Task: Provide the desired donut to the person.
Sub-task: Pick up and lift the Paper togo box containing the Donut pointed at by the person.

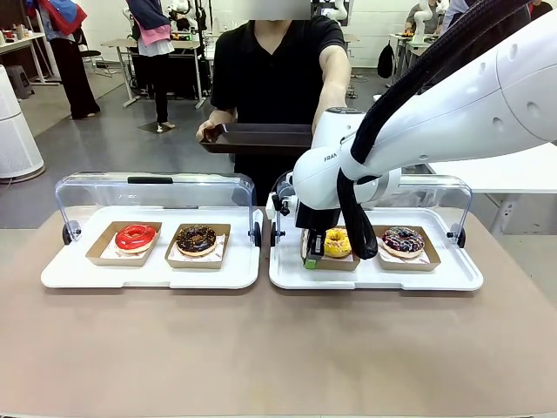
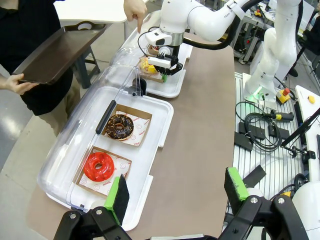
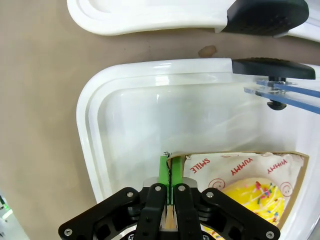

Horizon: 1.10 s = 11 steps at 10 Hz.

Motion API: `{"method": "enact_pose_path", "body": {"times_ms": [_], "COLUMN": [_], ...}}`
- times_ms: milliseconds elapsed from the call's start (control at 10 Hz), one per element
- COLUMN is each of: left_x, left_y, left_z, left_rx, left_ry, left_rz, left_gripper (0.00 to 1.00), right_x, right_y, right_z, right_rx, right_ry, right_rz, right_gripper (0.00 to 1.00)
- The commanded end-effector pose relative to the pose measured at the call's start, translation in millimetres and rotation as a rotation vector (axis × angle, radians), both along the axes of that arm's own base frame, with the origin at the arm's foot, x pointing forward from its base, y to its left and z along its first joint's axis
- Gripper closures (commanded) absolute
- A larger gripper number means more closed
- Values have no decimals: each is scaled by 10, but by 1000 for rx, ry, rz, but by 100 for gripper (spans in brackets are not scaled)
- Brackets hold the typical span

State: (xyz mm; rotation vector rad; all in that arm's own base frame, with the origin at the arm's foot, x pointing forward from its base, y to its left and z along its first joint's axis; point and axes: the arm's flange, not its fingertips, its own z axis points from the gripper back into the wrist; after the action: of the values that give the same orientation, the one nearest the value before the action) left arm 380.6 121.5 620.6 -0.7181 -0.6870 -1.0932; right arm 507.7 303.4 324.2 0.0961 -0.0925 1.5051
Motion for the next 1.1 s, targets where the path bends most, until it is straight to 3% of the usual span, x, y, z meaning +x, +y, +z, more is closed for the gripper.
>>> {"method": "enact_pose_path", "body": {"times_ms": [0,300,600,1000], "left_x": [-10,-10,-10,-10], "left_y": [15,15,15,15], "left_z": [17,17,17,17], "left_rx": [-4,-4,-4,-4], "left_ry": [0,0,0,0], "left_rz": [-9,-9,-9,-9], "left_gripper": [0,0,0,0], "right_x": [-85,-484,-1029,-1664], "right_y": [-10,18,18,272], "right_z": [34,552,1275,2179], "right_rx": [-52,-88,-67,-46], "right_ry": [-18,-5,51,-80], "right_rz": [-52,-140,-128,-80], "right_gripper": [100,100,100,100]}}
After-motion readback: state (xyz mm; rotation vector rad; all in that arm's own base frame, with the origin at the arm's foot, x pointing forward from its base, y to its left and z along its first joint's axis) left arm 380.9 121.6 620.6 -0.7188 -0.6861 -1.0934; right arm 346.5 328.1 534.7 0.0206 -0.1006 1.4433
